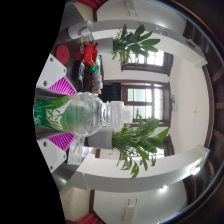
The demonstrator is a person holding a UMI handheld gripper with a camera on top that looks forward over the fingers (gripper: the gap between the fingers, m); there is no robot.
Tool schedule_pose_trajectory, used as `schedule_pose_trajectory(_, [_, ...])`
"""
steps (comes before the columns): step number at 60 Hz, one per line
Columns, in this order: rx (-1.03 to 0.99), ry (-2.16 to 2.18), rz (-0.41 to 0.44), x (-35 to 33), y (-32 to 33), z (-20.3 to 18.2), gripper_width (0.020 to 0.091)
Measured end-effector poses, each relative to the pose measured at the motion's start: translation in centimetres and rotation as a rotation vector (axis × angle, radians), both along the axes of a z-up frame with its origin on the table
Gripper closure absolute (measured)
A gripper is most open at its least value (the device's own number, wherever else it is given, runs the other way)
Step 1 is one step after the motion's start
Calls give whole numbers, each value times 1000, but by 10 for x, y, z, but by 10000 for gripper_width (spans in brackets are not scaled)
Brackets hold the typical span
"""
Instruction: Pour water
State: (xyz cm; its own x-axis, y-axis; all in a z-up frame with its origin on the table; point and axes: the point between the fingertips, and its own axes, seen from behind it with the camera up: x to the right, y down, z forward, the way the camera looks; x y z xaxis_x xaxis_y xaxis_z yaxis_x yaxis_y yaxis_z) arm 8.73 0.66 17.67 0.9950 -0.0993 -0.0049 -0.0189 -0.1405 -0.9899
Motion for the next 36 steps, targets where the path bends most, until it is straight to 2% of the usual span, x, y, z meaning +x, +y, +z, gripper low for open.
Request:
schedule_pose_trajectory(6, [3, -19, -5, 1, 7, -10, 707])
schedule_pose_trajectory(10, [-4, -15, 1, 0, 8, -11, 744])
schedule_pose_trajectory(13, [-13, -8, 2, 1, 10, -11, 743])
schedule_pose_trajectory(14, [-16, -4, 0, 5, 19, 1, 744])
schedule_pose_trajectory(24, [-46, -98, -12, -2, 8, -13, 743])
schedule_pose_trajectory(28, [-66, -233, -7, -4, 10, -9, 744])
schedule_pose_trajectory(29, [-68, -264, 5, -2, 9, 3, 746])
schedule_pose_trajectory(31, [-86, -374, 6, -12, 21, -4, 742])
schedule_pose_trajectory(36, [-123, -653, 45, -27, 38, 5, 741])
